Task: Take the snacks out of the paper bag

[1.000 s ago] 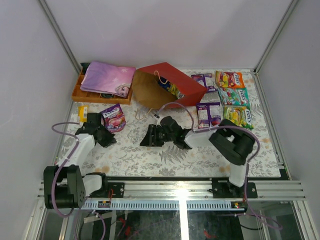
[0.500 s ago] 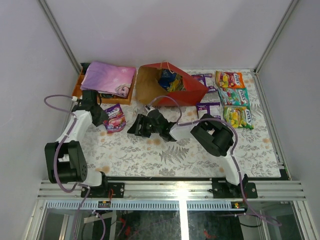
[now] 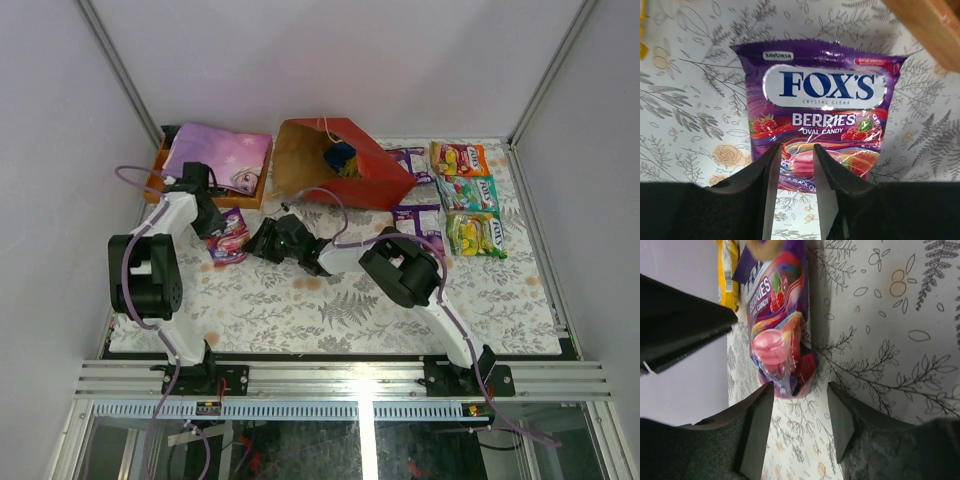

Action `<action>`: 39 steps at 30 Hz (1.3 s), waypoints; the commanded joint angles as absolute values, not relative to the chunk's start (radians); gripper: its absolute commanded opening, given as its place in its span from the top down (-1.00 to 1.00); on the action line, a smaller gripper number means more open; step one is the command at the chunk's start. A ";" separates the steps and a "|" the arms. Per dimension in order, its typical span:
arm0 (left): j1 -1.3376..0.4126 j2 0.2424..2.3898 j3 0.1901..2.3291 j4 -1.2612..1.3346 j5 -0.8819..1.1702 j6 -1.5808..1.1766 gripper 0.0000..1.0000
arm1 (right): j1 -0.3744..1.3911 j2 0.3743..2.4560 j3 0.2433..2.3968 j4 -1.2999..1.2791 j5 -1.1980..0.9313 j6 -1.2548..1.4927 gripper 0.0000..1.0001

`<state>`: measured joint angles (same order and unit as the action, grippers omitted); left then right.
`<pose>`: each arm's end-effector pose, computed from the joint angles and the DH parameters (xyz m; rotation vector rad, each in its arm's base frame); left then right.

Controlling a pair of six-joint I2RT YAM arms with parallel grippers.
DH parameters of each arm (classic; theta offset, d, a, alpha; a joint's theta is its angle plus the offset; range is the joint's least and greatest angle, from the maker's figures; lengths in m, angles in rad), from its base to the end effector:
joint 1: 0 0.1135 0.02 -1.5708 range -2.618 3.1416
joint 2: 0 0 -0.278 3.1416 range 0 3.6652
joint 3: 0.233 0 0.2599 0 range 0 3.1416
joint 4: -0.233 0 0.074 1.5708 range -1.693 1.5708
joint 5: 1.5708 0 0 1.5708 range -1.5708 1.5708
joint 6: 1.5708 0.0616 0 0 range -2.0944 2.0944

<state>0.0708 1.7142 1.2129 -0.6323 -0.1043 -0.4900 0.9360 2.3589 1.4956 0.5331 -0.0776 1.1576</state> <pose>0.3662 0.0324 0.1972 -0.7752 2.5790 0.0130 0.3254 0.4498 0.1125 0.1825 2.1920 1.4026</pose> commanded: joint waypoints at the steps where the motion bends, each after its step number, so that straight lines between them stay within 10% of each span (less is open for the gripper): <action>1: 0.038 1.755 1.238 -0.681 -0.110 -0.449 0.37 | 0.954 2.417 1.569 0.469 -0.013 1.165 -0.03; 10: -0.022 1.766 1.234 -0.706 -0.228 -0.433 0.37 | 0.958 2.388 1.572 0.488 0.000 1.109 0.99; 25: -0.190 1.550 1.138 -0.724 -0.185 -0.485 0.38 | 1.009 1.935 1.296 0.221 -0.062 0.905 1.00; 27: -0.192 1.521 1.139 -0.723 -0.147 -0.484 0.37 | 1.019 1.905 1.277 0.169 -0.073 0.869 0.87; 36: -0.229 1.508 1.099 -0.694 -0.035 -0.478 0.37 | 1.029 1.763 1.234 -0.031 -0.044 0.693 -0.92; 39: -0.251 1.508 1.063 -0.651 0.016 -0.503 0.37 | 1.028 1.692 1.163 -0.011 0.009 0.684 -0.99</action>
<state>-0.2237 1.5093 1.1069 -0.7059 -0.0669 -0.4751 1.0248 1.8309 1.2140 0.0071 -0.0673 0.7567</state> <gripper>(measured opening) 0.315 0.987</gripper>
